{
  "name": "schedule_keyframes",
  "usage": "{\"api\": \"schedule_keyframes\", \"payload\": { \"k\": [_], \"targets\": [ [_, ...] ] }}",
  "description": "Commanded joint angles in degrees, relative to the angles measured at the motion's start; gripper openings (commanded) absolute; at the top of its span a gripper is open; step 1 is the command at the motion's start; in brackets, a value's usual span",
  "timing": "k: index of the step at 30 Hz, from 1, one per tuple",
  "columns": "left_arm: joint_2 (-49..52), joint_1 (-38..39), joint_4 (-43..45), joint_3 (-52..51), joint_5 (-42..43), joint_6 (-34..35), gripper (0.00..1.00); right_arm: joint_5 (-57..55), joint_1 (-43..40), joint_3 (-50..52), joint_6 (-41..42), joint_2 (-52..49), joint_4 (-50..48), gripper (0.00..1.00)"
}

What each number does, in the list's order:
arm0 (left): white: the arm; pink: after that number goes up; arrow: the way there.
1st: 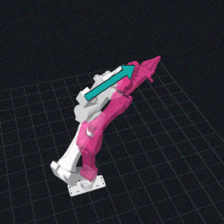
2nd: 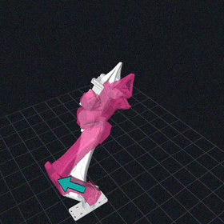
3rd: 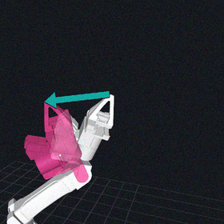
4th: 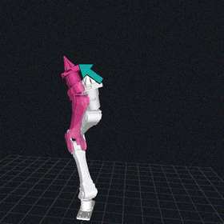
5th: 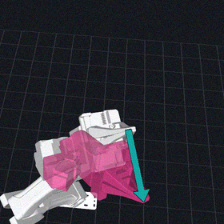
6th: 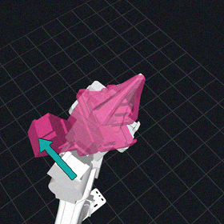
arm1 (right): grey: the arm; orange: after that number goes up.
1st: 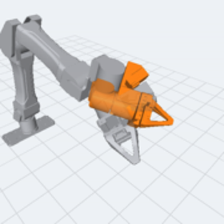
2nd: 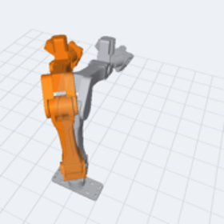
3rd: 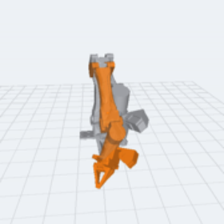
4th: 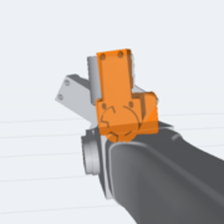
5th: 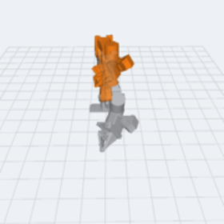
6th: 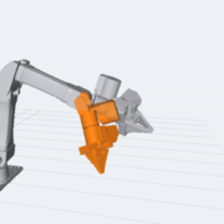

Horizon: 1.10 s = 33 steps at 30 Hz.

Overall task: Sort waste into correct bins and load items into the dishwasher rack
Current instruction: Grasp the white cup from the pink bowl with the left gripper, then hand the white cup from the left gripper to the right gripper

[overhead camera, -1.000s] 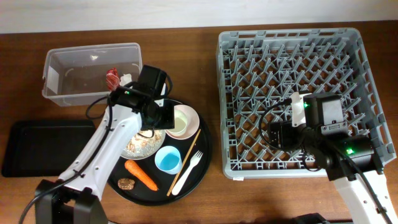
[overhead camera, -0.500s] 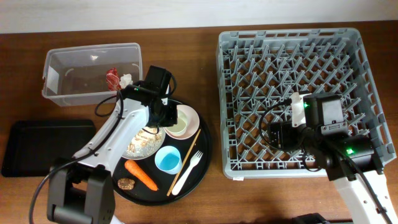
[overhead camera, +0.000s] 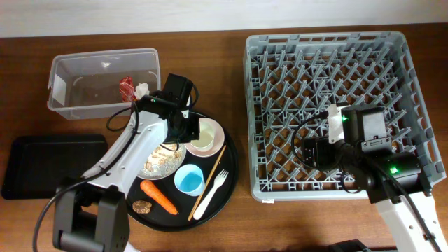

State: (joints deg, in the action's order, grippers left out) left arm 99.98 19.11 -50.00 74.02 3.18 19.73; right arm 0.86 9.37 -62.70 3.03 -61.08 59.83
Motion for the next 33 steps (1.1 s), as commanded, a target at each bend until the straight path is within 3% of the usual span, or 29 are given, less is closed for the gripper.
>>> {"api": "schedule_keyframes", "payload": {
  "k": [1, 5, 9, 13, 16, 23, 29, 33],
  "targets": [
    [0.26, -0.39, -0.13, 1.92, 0.52, -0.11, 0.01, -0.68, 0.37, -1.14, 0.46, -0.04, -0.26, 0.99],
    [-1.73, -5.25, -2.12, 8.94, 11.06, -0.42, 0.01, -0.13, 0.37, -2.03, 0.48, -0.04, -2.54, 0.99],
    [-3.02, -10.97, -0.98, 13.31, 34.99, -5.42, 0.01, 4.20, 0.37, -2.58, 0.46, -0.07, -7.89, 0.99],
    [-3.04, -13.51, 0.31, 13.57, 57.37, -13.88, 0.01, 22.05, 0.37, -2.58, -6.29, -1.57, -16.44, 0.99],
    [-3.04, -13.55, 0.28, 13.55, 66.77, -18.78, 0.01, 32.39, 0.37, -2.58, -7.56, -4.37, -21.62, 0.98],
    [-3.04, -13.55, 0.26, 13.55, 73.81, -23.63, 0.01, 44.48, 0.37, -2.58, -14.10, -7.45, -26.08, 0.99],
    [-3.04, -13.38, 0.22, 13.55, 74.20, -23.67, 0.01, 56.48, 0.37, -2.58, -19.21, -7.69, -27.98, 0.99],
    [-3.04, -12.44, -0.24, 13.55, 75.17, -23.30, 0.01, 57.68, 0.37, -2.58, -19.39, -7.85, -28.92, 0.99]
  ]
}}
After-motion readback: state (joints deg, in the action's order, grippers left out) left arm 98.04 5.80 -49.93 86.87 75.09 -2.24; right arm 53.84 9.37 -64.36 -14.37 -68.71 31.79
